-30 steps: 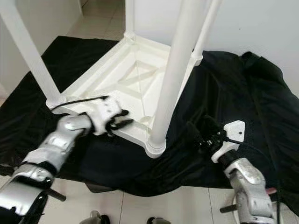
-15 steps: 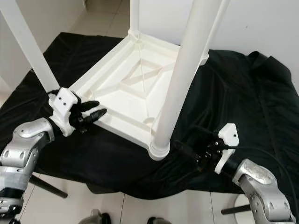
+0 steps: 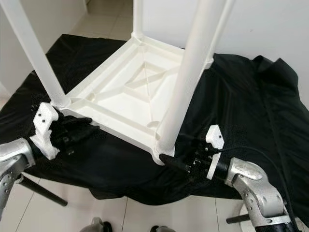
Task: Building children table
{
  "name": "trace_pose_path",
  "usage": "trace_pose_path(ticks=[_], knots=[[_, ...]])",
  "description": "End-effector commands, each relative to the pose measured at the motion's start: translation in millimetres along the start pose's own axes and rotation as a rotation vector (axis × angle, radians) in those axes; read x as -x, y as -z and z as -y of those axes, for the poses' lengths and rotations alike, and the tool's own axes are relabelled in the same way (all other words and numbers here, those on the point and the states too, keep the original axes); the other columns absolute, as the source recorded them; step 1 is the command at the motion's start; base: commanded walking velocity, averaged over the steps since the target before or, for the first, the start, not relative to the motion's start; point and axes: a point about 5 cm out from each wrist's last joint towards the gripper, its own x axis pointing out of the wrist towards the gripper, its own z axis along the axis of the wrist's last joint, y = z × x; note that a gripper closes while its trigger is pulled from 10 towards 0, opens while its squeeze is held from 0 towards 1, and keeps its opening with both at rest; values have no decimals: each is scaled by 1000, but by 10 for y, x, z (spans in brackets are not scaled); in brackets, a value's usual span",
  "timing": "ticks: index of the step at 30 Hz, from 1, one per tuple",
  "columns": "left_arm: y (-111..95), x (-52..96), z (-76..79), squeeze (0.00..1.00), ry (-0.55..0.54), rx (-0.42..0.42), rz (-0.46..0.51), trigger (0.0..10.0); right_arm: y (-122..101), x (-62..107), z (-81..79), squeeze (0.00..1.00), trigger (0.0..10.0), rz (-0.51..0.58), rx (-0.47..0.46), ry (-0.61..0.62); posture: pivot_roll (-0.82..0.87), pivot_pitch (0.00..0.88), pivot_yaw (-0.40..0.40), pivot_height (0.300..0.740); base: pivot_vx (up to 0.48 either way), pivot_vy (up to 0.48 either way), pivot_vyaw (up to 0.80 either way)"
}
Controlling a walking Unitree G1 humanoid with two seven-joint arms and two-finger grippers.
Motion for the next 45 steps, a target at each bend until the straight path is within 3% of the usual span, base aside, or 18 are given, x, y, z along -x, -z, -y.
trace_pose_path(ticks=[1,8,14,16,24,25,26,32,34,41,42,45], knots=[[-30,16,137,0,121,13,-1,10000,38,-36,2,0,10000,-16,4,-1,62,85,-83,740,0,0,0],[-50,10,308,0,165,55,11,10000,88,-168,27,0,10000,1,6,34,70,77,-81,740,0,0,0],[-102,-120,514,0,212,85,48,10000,109,-282,105,0,10000,29,27,103,69,69,-77,740,0,0,0],[-119,-223,618,0,236,99,66,10000,121,-312,170,0,10000,37,33,152,69,65,-77,740,0,0,0],[-208,-387,674,0,197,122,127,10000,134,-383,185,0,10000,64,28,191,66,63,-77,740,0,0,0],[-208,-418,683,0,182,111,126,10000,145,-394,181,0,2235,69,21,196,61,67,-76,740,0,0,0],[-204,-450,691,0,169,108,126,10000,157,-400,178,0,0,74,9,205,61,67,-76,740,0,0,0],[-217,-530,706,0,128,94,138,10000,183,-401,158,0,0,78,4,214,55,77,-75,740,0,0,0],[-244,-617,685,0,93,112,156,10000,220,-411,138,0,0,74,-2,226,47,87,-74,740,0,0,0],[-267,-689,739,0,92,100,162,10000,223,-414,129,0,0,83,-10,281,37,95,-73,740,0,0,0],[-264,-697,756,0,98,98,161,10000,210,-425,114,0,10000,95,-23,292,33,95,-72,740,0,0,0],[-252,-717,773,0,103,99,159,10000,172,-449,67,0,10000,128,-48,329,24,96,-70,740,0,0,0]])
